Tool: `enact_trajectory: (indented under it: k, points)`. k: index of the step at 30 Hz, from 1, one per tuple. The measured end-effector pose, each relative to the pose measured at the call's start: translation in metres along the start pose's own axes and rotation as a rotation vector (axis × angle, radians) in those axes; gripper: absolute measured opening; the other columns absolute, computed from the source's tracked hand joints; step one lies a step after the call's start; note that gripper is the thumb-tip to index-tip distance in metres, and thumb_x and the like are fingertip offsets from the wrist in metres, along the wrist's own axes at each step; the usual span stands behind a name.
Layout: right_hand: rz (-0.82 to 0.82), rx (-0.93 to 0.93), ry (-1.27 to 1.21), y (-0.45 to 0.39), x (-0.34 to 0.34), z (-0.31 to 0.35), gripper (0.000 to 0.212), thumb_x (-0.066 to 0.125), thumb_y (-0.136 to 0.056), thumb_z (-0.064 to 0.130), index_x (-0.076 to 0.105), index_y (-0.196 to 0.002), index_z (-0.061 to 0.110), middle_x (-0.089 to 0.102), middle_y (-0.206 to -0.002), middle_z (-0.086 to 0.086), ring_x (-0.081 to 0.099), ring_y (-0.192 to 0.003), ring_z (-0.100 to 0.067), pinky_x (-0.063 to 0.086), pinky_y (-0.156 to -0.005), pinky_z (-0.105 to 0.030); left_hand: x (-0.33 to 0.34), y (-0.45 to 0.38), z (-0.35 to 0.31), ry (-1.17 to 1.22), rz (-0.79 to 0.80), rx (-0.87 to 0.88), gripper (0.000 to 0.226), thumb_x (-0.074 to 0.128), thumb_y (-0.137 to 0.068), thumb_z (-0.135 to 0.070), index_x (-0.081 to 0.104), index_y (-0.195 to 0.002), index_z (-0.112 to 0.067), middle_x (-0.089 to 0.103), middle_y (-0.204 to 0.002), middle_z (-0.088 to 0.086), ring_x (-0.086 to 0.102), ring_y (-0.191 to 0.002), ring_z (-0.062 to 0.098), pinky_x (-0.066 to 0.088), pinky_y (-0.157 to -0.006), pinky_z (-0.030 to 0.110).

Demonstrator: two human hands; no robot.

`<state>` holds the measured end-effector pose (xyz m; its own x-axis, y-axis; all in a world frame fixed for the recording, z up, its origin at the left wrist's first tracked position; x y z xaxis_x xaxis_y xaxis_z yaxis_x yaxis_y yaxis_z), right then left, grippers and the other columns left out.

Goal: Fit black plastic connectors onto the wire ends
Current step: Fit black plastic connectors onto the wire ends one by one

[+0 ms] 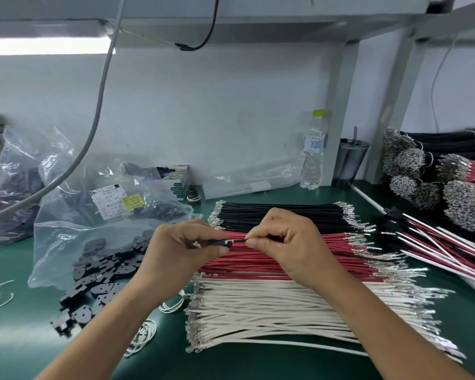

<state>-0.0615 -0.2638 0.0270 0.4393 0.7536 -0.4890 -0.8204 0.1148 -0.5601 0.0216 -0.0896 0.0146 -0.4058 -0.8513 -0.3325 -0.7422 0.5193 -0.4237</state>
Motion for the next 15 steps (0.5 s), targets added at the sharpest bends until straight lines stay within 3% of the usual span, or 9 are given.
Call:
enact_trajectory:
  k: [6,10,15]
  points:
    - [0.011,-0.134,0.316,0.005,0.015,0.018,0.006,0.073,-0.09,0.032,0.077,-0.089,0.027,0.057,-0.08,0.013,0.056,-0.077,-0.006,0.048,-0.068,-0.031,0.007,0.002,-0.003,-0.165,-0.01,0.053,0.031,0.088,-0.075,-0.014,0.082,-0.089,-0.041,0.075,-0.085,-0.009,0.068,-0.071,0.014,0.057,-0.066,0.025]
    - [-0.036,-0.121,0.297,0.003,0.011,0.019,0.009,0.071,-0.092,0.033,0.076,-0.088,0.026,0.058,-0.08,0.015,0.057,-0.078,-0.005,0.047,-0.068,-0.028,0.001,0.0,0.001,-0.089,-0.072,-0.005,0.03,0.089,-0.074,-0.017,0.081,-0.086,-0.043,0.076,-0.083,-0.002,0.067,-0.072,0.021,0.057,-0.068,0.033]
    - [-0.061,-0.217,0.405,0.0,0.021,0.035,0.014,0.07,-0.092,0.029,0.073,-0.085,0.018,0.049,-0.079,0.016,0.05,-0.076,-0.008,0.043,-0.066,-0.028,0.0,-0.001,0.002,-0.109,-0.053,-0.007,0.028,0.088,-0.075,-0.013,0.083,-0.088,-0.037,0.075,-0.079,-0.004,0.066,-0.068,0.021,0.055,-0.063,0.025]
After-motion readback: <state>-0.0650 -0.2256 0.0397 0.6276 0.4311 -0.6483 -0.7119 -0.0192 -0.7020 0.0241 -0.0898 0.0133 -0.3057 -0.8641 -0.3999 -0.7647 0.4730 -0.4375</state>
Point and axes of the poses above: each hand's wrist, its own y-axis away from the middle knuckle, its own x-axis out of the palm, z = x × y, the point moved 9 cm from there along -y, towards the middle knuckle
